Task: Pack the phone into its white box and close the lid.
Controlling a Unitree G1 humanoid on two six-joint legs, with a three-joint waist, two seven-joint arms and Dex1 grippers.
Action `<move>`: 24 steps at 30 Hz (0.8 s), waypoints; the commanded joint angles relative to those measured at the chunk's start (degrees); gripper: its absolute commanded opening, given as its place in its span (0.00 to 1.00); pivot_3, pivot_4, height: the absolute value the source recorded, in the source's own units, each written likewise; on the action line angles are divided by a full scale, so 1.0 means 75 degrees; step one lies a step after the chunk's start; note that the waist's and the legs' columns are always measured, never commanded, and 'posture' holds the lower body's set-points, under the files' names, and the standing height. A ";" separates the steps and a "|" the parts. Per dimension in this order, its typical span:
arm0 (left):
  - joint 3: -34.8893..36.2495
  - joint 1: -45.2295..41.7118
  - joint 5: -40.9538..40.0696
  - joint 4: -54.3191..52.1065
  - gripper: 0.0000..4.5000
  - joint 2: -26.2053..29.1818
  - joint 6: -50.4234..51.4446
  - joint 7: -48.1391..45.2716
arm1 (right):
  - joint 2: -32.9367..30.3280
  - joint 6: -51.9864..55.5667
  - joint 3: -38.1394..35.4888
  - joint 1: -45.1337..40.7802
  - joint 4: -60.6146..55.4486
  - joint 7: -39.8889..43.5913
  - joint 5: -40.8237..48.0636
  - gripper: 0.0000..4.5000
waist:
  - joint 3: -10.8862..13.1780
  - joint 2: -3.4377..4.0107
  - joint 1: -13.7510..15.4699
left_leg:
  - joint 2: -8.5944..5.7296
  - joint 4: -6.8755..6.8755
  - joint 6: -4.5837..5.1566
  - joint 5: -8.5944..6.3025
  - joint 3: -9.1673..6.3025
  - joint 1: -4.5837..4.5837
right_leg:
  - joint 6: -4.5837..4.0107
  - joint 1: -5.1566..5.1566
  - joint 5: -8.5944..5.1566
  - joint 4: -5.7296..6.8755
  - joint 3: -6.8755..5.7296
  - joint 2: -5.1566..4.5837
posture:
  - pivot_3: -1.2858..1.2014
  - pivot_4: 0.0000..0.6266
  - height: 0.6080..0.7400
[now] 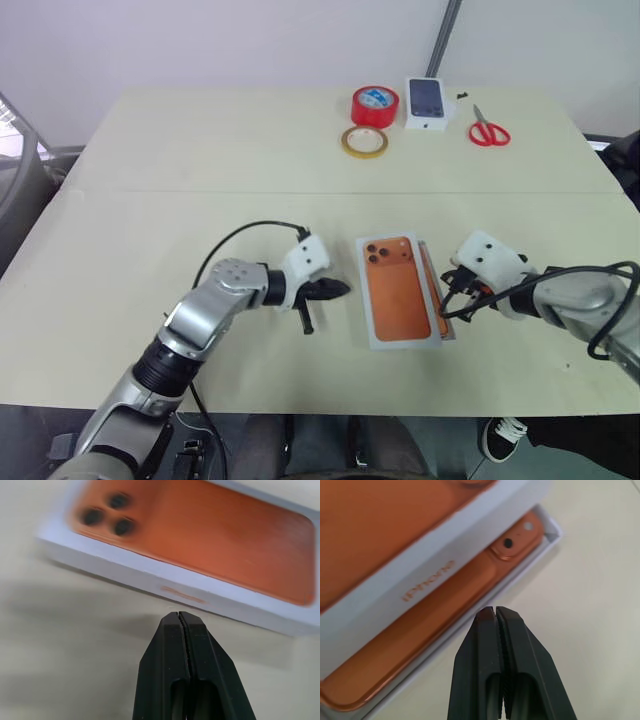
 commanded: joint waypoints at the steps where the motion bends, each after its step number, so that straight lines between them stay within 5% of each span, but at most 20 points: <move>1: -0.0359 -0.0128 0.0184 -0.0011 0.00 -0.0181 -0.0248 -0.0044 | 0.0141 0.0016 -0.0252 -0.0024 -0.0282 0.0238 -0.0291 0.02 | 0.0000 0.0000 -0.0006 | 0.0000 0.0000 0.0000 0.0000 0.0000 0.0000 | 0.0000 0.0000 0.0000 0.0000 0.0000 0.0000 | 0.52 0.24 1.00; 11: -0.0294 -0.0521 0.0047 0.0503 0.00 -0.1449 -0.0202 0.0352 | 0.0370 0.0283 -0.0589 0.0158 -0.0436 0.0657 -0.0740 0.02 | 0.0000 0.0000 -0.0008 | 0.0000 0.0002 0.0001 0.0000 0.0000 0.0001 | 0.0000 0.0001 0.0000 0.0002 0.0000 0.0002 | 0.52 0.24 1.00; 24: -0.0248 -0.0666 0.0064 0.0666 0.00 -0.1583 -0.0181 0.0330 | 0.0702 0.0345 -0.0638 0.0353 -0.0250 0.0905 -0.1482 0.02 | 0.0000 0.0000 -0.0003 | -0.0002 0.0003 0.0000 0.0000 0.0000 0.0001 | 0.0000 0.0002 0.0000 0.0002 0.0000 0.0001 | 0.52 0.24 1.00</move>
